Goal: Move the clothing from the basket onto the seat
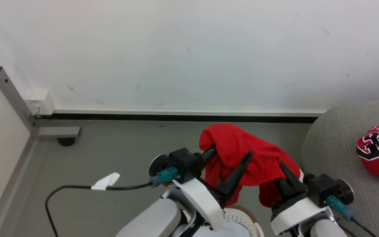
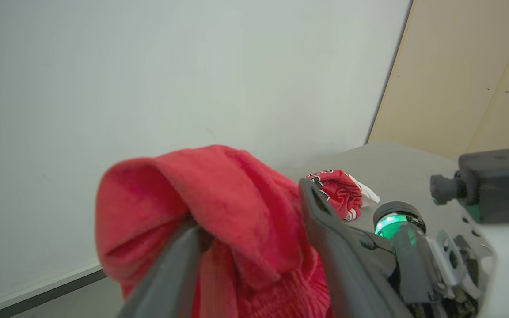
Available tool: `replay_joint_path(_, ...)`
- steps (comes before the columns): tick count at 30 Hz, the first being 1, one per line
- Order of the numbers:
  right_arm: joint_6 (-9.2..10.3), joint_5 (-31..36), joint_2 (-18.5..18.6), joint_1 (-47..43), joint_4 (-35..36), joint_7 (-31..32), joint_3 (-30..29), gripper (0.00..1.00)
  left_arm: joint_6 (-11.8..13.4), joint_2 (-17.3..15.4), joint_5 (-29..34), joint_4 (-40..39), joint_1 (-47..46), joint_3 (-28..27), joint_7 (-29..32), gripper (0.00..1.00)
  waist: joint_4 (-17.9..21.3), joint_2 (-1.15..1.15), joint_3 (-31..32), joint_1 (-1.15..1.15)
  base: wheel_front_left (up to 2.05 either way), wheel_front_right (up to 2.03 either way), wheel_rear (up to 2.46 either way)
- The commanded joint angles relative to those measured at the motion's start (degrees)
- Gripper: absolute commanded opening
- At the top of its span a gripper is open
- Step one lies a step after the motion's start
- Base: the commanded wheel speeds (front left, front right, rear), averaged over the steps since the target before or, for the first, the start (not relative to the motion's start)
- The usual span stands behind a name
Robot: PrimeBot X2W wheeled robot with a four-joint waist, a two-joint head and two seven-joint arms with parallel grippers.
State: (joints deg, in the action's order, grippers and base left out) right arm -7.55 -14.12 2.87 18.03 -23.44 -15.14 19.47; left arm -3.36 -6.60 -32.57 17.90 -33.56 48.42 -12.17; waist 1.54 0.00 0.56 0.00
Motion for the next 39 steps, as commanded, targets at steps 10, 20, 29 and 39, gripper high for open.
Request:
replay_joint_path(10,0.13,0.7,0.1,0.0,3.9,0.0,-7.2,0.00,-0.1,-1.0,0.1,-0.7,2.1,1.4,-0.2,1.00,4.0,0.00,-0.7,0.00,0.00,0.00,0.00)
replay_joint_path(20,0.13,0.8,1.5,0.2,7.6,0.0,-13.0,0.00,-0.4,-1.3,1.3,-0.6,3.2,3.8,-0.8,1.00,10.0,0.00,-1.6,0.00,0.00,0.00,0.00)
replay_joint_path(29,0.13,1.9,2.1,-1.1,10.7,0.0,-17.1,0.00,-0.4,-2.1,2.5,-1.3,2.3,3.8,-2.0,1.00,15.8,0.00,-2.8,0.00,0.00,0.00,0.00)
replay_joint_path(39,0.13,2.2,2.1,-3.1,12.6,0.0,-18.4,0.00,-0.4,-2.3,3.7,-1.0,1.8,3.9,-2.5,1.00,19.4,0.00,-4.0,0.00,0.00,0.00,0.00)
